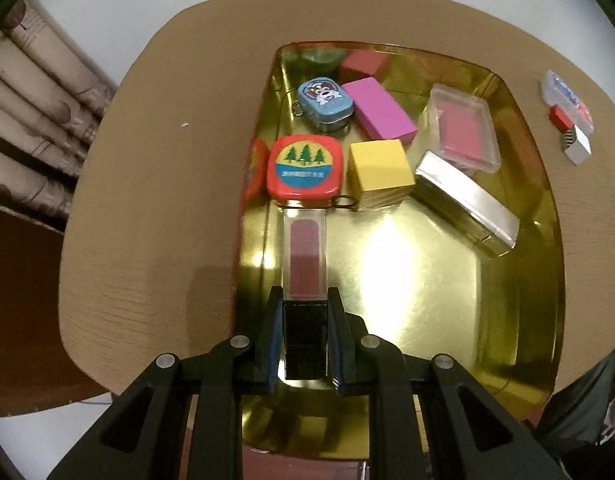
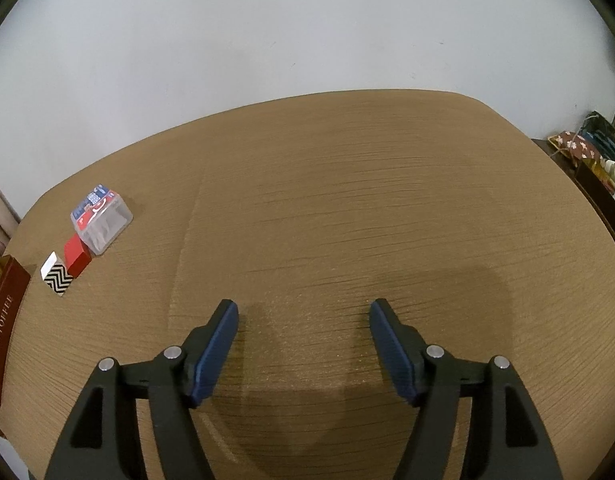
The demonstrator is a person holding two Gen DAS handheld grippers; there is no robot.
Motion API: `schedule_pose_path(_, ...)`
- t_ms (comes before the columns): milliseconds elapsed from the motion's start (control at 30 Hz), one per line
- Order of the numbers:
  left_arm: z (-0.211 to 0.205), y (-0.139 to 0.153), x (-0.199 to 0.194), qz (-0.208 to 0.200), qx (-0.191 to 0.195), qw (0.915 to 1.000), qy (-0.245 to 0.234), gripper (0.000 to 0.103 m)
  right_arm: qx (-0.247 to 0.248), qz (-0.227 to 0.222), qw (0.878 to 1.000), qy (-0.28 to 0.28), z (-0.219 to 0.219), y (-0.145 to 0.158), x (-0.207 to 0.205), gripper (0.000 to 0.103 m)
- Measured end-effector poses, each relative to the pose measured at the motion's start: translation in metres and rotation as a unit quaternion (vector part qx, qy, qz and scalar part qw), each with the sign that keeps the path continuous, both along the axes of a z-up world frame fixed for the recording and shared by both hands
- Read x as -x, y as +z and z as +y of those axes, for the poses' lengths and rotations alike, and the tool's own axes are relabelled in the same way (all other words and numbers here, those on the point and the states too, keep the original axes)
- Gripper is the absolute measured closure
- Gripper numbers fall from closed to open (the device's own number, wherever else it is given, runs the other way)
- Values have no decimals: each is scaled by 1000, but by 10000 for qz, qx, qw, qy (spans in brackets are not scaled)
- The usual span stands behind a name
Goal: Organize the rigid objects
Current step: 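Grasp the pink lipstick tube with the left gripper and drop it in tray, then grasp the white cube with the right gripper and release it in the tray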
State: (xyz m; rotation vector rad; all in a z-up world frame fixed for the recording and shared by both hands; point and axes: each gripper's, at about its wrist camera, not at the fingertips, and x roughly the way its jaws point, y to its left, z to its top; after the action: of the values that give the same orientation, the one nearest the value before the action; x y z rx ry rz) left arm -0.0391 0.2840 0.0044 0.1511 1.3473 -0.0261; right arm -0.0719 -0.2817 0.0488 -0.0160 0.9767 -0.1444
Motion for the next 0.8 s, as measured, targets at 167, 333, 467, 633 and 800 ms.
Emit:
schedule_pose_path(167, -5, 0, 1, -131, -219, 9996, -126, 79, 16, 13, 10000, 10, 1, 0, 0, 31)
schedule_pose_path(333, -13, 11, 15, -396, -268, 9987, -164, 63, 4, 15, 10000, 22, 0, 0, 0, 30)
schedule_pose_path(467, -31, 41, 38, -1050, -555, 9927, -207, 49, 31, 18, 10000, 21, 0, 0, 0, 30)
schedule_pose_path(633, -63, 93, 88, -2108, -301, 9771, -65, 34, -68, -22, 9995, 305, 7, 2, 2, 30)
schedule_pose_path(800, -97, 108, 141, -2599, 784, 9623, 183, 14, -188, 81, 9755, 2189, 79, 28, 10, 30)
